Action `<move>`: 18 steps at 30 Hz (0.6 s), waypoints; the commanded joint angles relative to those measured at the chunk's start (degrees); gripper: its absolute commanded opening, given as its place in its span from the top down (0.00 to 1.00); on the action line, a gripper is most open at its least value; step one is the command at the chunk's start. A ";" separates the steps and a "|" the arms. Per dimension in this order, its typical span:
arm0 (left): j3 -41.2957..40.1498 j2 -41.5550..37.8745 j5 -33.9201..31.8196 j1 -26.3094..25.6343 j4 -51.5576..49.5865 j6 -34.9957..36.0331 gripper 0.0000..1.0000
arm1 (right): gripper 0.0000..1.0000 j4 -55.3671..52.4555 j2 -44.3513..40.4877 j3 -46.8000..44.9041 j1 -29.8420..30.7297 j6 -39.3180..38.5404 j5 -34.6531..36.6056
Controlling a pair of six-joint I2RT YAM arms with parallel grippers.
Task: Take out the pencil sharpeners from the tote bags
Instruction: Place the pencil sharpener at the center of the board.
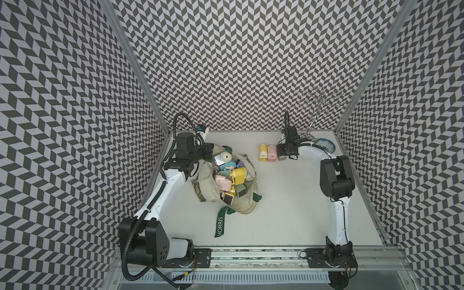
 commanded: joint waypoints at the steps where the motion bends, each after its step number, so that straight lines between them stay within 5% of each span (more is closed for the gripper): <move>1: 4.33 -1.99 -0.20 -0.04 8.43 0.26 1.00 | 0.40 0.30 -3.01 0.64 0.33 0.51 0.49; 9: 4.60 -1.54 -0.81 -0.14 7.92 0.40 1.00 | 0.39 1.78 -15.51 -7.56 0.39 1.89 2.01; 11: 4.42 -1.87 -1.12 -0.14 8.05 0.42 1.00 | 0.39 5.33 -22.18 -13.67 0.44 3.57 -2.12; 16: 4.33 -1.63 -1.34 -0.14 8.20 0.21 1.00 | 0.39 24.32 -39.65 -33.61 3.18 11.66 -25.30; 18: 4.42 -1.45 -1.32 -0.13 8.13 0.05 1.00 | 0.37 28.78 -44.72 -39.09 7.59 11.65 -24.84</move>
